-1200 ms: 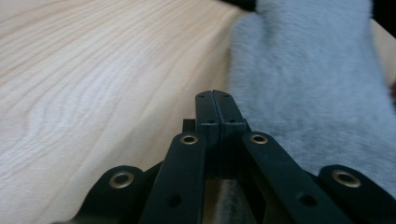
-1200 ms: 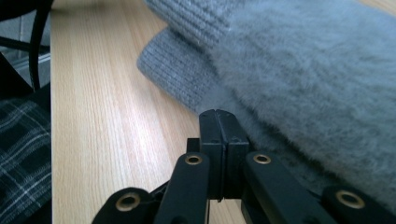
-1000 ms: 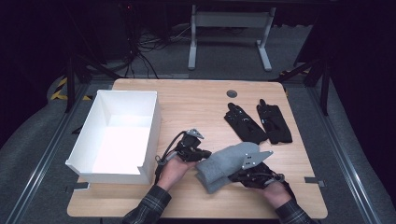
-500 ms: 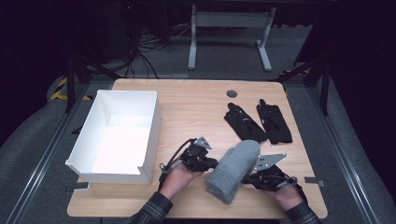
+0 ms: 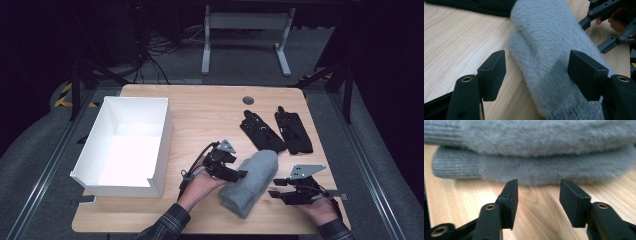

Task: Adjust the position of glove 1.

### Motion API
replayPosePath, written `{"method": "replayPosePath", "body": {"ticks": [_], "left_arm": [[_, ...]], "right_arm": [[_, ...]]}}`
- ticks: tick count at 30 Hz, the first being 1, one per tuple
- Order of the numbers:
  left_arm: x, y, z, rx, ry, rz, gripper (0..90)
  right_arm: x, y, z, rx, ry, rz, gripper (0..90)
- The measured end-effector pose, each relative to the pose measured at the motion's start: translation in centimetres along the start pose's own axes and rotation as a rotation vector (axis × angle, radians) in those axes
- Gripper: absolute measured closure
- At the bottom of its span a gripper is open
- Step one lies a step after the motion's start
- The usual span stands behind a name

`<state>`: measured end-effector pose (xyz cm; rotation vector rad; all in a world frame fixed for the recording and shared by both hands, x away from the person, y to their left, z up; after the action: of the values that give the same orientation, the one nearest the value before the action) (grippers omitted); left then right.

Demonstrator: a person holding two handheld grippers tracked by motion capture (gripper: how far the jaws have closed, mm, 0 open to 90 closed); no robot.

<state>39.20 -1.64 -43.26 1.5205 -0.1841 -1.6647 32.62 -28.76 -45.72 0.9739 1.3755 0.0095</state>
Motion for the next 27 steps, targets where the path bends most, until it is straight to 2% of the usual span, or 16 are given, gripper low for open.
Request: {"method": "replayPosePath", "body": {"ticks": [3,5,6,8,10,20,25,27], "left_arm": [[-0.1,-0.1,0.0,-0.004,0.002,0.002,28.8],[-0.1,-0.2,0.0,-0.003,0.007,0.0,27.9],[-0.1,-0.2,0.0,-0.003,0.007,0.0,27.4],[-0.1,-0.4,0.0,-0.005,0.005,-0.007,26.9],[-0.1,-0.6,0.0,-0.007,0.016,-0.007,26.4],[-1.2,-2.1,-0.9,-0.06,0.051,-0.018,17.8],[-0.9,-2.5,-0.9,-0.083,0.061,-0.034,14.4],[-0.5,-2.5,-0.9,-0.077,0.062,-0.04,13.2]], "right_arm": [[0.7,0.4,-0.4,-0.032,0.026,-0.011,68.8],[1.3,0.8,-0.5,-0.043,0.034,-0.023,73.0],[1.3,0.8,-0.5,-0.043,0.034,-0.023,73.0],[2.1,1.6,-0.6,-0.063,0.02,-0.037,79.0],[2.5,2.3,-0.7,-0.074,0.011,-0.025,82.1],[4.6,4.8,-1.8,-0.118,0.023,-0.02,88.3],[5.6,5.8,-2.6,-0.141,0.027,-0.016,90.0],[5.8,5.9,-2.8,-0.148,0.027,-0.014,90.0]]}}
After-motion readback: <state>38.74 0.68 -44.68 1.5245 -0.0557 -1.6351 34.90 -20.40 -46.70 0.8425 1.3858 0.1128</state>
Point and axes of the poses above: each handheld gripper's, and its own axes: x roughly forward along the jaws, y roughly out of its top, z roughly to its right, the point moved 1 cm from there along x, roughly forward along the jaws, and after that the axes turned 10 degrees about -z, right-handed, at the moved point
